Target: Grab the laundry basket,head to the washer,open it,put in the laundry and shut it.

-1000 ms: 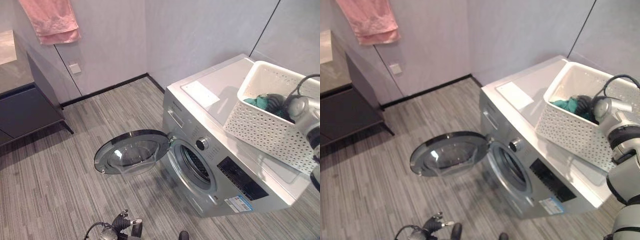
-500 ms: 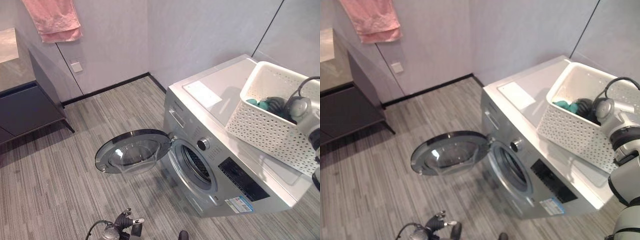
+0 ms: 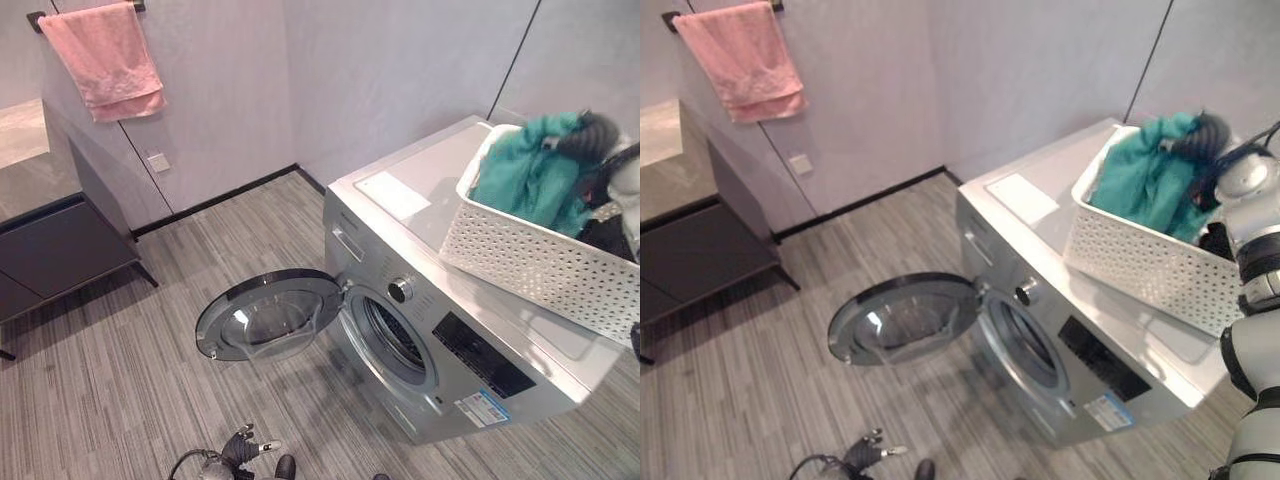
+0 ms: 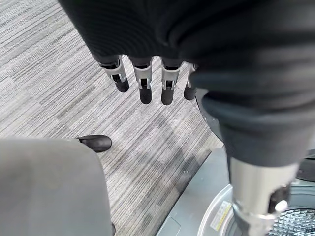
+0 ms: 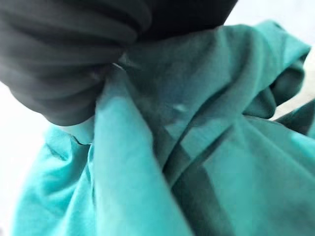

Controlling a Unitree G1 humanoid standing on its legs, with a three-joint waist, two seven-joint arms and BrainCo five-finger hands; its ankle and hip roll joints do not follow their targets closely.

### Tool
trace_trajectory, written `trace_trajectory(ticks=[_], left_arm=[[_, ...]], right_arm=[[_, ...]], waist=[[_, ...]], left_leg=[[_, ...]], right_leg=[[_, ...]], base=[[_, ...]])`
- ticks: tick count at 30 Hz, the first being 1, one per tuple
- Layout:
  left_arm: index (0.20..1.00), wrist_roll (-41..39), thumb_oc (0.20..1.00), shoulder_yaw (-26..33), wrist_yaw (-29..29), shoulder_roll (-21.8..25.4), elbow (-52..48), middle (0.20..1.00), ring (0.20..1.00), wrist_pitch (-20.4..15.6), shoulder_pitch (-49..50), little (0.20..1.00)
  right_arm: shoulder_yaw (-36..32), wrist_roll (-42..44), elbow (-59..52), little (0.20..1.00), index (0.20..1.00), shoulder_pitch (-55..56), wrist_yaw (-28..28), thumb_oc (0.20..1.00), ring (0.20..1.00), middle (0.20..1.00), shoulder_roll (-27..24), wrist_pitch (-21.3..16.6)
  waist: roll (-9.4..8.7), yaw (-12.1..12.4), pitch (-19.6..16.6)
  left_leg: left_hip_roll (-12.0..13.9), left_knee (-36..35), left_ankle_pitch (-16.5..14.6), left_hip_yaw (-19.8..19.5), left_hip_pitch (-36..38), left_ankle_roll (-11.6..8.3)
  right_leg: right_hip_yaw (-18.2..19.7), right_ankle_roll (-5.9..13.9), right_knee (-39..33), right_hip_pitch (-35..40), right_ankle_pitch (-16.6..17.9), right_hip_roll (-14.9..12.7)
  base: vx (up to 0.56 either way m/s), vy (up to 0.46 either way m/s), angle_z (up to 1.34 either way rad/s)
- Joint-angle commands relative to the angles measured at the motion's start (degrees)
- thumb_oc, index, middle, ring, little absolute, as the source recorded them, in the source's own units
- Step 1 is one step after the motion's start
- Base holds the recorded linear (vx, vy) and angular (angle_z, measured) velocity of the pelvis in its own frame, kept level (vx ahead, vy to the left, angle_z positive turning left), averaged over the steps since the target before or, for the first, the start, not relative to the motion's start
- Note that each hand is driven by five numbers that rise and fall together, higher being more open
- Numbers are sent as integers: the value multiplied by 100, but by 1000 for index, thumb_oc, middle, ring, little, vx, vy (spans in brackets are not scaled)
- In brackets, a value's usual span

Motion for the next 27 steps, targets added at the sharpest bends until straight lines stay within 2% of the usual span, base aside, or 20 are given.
trace_trajectory(ticks=[1,3,8,10,15,21,27], left_arm=[[1000,38,1000,-215,148,108,388,1000,1000,-89,-82,1000],[1000,105,1000,-230,238,115,360,1000,1000,-86,-95,1000],[1000,177,1000,-240,326,116,318,1000,1000,-65,-157,1000],[1000,251,1000,-245,432,129,325,1000,1000,-65,-200,1000],[1000,329,1000,-273,592,168,403,1000,1000,-90,-250,1000],[1000,385,1000,-349,639,192,521,1000,1000,-106,-265,1000],[1000,379,1000,-336,684,220,619,1000,1000,-130,-269,1000]], right_arm=[[-38,173,-386,200,200,-662,-934,200,200,200,-258,-482],[-190,-159,-622,200,200,-825,-1434,200,200,200,-431,-452],[-301,-916,-845,200,200,-908,-1973,200,200,200,-621,-250],[-378,-1482,-904,200,200,-971,-2437,200,200,200,-838,-75],[-328,-1869,-773,200,200,-1375,-3014,200,200,200,-1186,179],[10,-1764,-450,200,200,-2006,-3246,200,200,200,-1520,215],[745,-1617,-109,200,200,-2789,-3252,200,200,200,-1740,181]], waist=[[-560,171,-147],[-554,174,-188],[-543,177,-207],[-542,188,-223],[-553,196,-280],[-602,146,-346],[-626,87,-406]], left_leg=[[208,28,-427,85,264,-10],[206,28,-451,64,291,10],[202,28,-473,52,318,22],[196,28,-488,31,334,33],[181,28,-523,30,367,49],[167,28,-563,54,404,52],[151,28,-596,106,441,48]], right_leg=[[44,252,174,249,-331,-457],[48,248,172,276,-338,-457],[40,242,170,303,-350,-448],[38,247,173,318,-352,-449],[60,263,165,326,-343,-467],[74,287,139,337,-316,-477],[110,311,103,339,-275,-493]], base=[[3,3,-5],[0,0,0],[-4,0,1],[0,0,0],[0,0,0],[1,1,1],[3,7,-4]])
